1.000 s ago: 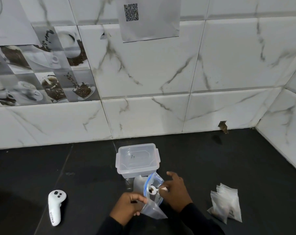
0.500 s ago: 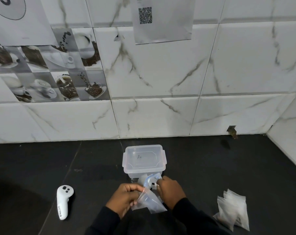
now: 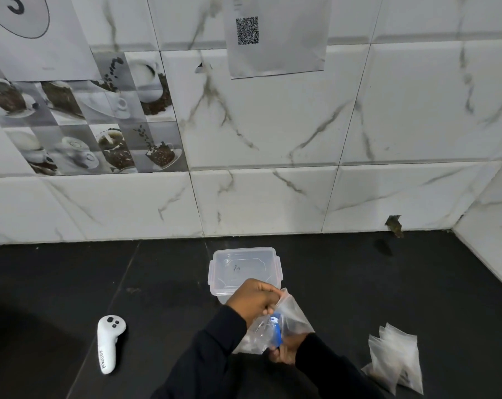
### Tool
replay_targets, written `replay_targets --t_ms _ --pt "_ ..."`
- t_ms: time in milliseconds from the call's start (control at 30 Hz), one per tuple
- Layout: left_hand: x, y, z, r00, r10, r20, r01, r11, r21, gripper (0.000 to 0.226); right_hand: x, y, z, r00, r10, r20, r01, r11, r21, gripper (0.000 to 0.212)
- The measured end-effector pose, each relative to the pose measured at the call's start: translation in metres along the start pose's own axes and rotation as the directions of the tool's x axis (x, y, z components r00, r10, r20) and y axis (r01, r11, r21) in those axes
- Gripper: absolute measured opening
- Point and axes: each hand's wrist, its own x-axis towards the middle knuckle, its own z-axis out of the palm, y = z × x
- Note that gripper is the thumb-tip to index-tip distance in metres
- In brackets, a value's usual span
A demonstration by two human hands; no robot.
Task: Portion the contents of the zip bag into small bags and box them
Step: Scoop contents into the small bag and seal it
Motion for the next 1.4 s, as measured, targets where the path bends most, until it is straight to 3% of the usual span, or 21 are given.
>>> replay_targets --t_ms 100,200,267,333,400,467,567,633,733,867,1000,1133,1300,1400 --pt "-0.004 0.000 -0.005 1.000 -0.003 -0.018 0.003 1.000 -0.023 0.023 -0.003 -0.002 -0.006 0.997 0.073 0.026 -0.075 0.991 0.108 0.028" --pt "-0.015 0.001 -0.017 0.998 0.006 -0.070 -0.005 1.000 0.015 0.023 -0.004 -0.010 -0.015 0.989 0.142 -0.035 -0.140 0.989 0.052 0.008" --pt "-0.023 -0.001 -0.026 0.993 0.037 -0.110 -0.027 0.995 0.093 0.026 -0.002 -0.019 -0.023 0.999 -0.007 -0.037 -0.002 0.966 -0.257 0.020" --pt "-0.031 -0.005 -0.033 0.985 0.071 -0.157 -0.041 0.982 0.185 0.027 0.002 -0.024 -0.028 0.976 -0.218 -0.027 0.168 0.821 -0.545 0.033" --pt "-0.037 -0.010 -0.035 0.974 0.091 -0.208 -0.037 0.968 0.247 0.026 0.009 -0.022 -0.033 0.929 -0.364 -0.073 0.230 0.718 -0.657 0.030" --pt "-0.043 -0.015 -0.031 0.964 0.114 -0.240 -0.038 0.954 0.299 0.023 0.013 -0.020 -0.037 0.885 -0.445 -0.140 0.253 0.711 -0.656 0.022" --pt "-0.050 -0.020 -0.019 0.947 0.164 -0.276 -0.056 0.931 0.362 0.018 0.019 -0.013 -0.037 0.873 -0.428 -0.232 0.229 0.782 -0.580 0.009" --pt "-0.054 -0.023 -0.009 0.933 0.192 -0.304 -0.054 0.910 0.411 0.016 0.025 -0.005 -0.040 0.855 -0.428 -0.293 0.237 0.825 -0.512 0.018" --pt "-0.054 -0.030 0.003 0.917 0.233 -0.325 -0.063 0.886 0.459 0.014 0.020 -0.007 -0.035 0.828 -0.459 -0.321 0.242 0.810 -0.534 0.025" --pt "-0.052 -0.034 0.010 0.909 0.205 -0.362 -0.032 0.902 0.430 0.014 0.004 -0.018 -0.032 0.874 -0.416 -0.249 0.294 0.863 -0.412 0.032" --pt "-0.050 -0.034 0.011 0.893 0.189 -0.409 0.017 0.893 0.449 0.016 -0.014 -0.027 -0.046 0.905 -0.331 -0.266 0.228 0.907 -0.355 0.013" --pt "-0.044 -0.035 0.016 0.907 0.199 -0.372 0.039 0.839 0.542 0.018 -0.043 -0.036 -0.061 0.818 -0.448 -0.360 0.334 0.880 -0.337 0.007" --pt "-0.034 -0.036 0.029 0.927 0.188 -0.324 0.054 0.789 0.612 0.017 -0.085 -0.049 -0.055 0.745 -0.608 -0.276 0.508 0.784 -0.356 0.017" --pt "-0.029 -0.032 0.037 0.925 0.221 -0.309 0.040 0.753 0.657 0.016 -0.087 -0.032 -0.044 0.673 -0.687 -0.274 0.514 0.702 -0.493 0.017"
